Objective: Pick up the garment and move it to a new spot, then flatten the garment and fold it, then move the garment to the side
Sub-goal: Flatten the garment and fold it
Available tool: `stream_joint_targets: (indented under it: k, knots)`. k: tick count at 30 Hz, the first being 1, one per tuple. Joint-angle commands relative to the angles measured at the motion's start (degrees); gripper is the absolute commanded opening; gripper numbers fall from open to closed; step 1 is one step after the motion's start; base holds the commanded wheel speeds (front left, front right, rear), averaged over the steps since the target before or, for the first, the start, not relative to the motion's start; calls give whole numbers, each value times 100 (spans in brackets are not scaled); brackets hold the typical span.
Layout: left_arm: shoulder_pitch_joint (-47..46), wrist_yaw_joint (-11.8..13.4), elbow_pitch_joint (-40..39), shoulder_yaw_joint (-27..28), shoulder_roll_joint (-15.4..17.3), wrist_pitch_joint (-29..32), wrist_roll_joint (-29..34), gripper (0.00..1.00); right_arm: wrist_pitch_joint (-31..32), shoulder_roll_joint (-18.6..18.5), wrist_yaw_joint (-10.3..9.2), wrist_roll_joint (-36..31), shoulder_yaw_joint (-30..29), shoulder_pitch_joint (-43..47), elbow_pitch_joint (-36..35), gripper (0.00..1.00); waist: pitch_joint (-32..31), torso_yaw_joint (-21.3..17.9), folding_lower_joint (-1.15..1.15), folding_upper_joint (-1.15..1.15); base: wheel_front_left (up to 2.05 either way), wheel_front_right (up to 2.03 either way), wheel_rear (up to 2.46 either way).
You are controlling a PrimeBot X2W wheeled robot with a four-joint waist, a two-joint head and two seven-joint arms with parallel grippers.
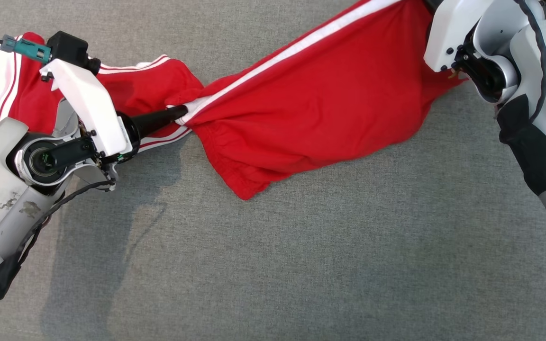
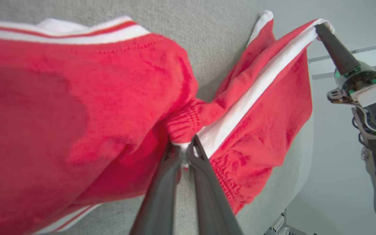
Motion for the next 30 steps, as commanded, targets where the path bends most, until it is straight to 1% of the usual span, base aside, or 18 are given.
stream_joint_targets:
  k: [1, 2, 3, 4, 5, 6, 12, 20, 24, 30]
  knots:
    - [-74, -40, 45, 19, 9, 4, 39, 0, -136, -5, 1, 45, 32, -101, 60, 42, 6, -7, 0, 0, 0, 0, 0]
    - [-84, -47, 74, 22, 0, 3, 52, 0, -199, 17, 1, 80, 65, -108, 119, 91, 5, -12, 0, 0, 0, 0, 0]
    - [-99, -51, 103, 28, -4, -6, 74, 0, -248, 47, 1, 125, 93, -107, 182, 100, 0, -18, 0, 0, 0, 0, 0]
    - [-113, -68, 121, 20, -6, -2, 103, 29, -317, 66, 1, 159, 112, -119, 233, 100, -8, -24, 0, 0, 0, 0, 0]
    - [-111, -85, 132, 11, -8, 20, 93, 81, -387, 74, 1, 193, 132, -130, 286, 100, -25, -31, 0, 0, 0, 0, 0]
    - [-97, -104, 162, 17, -8, 22, 102, 100, -520, 109, 1, 267, 198, -117, 356, 100, -85, -45, 0, 0, 0, 0, 0]
    - [33, -143, 267, 12, 46, 3, 142, 100, -880, 81, 1, 570, 433, 120, 406, 100, -437, -107, 0, 0, 0, 0, 0]
    - [241, -116, 390, -60, 182, -125, 305, 100, -1219, -170, 1, 1061, 757, 484, 305, 100, -967, -213, 0, 0, 0, 0, 0]
    - [357, -150, 282, 42, 295, -611, 503, 100, -1527, -326, 1, 1273, 892, 761, 232, 100, -1197, -234, 0, 0, 0, 0, 0]
    - [708, -160, -125, 150, 604, -1843, 1091, 100, -1819, -466, 1, 1512, 1041, 1074, 424, 100, -1386, -160, 0, 0, 0, 0, 0]
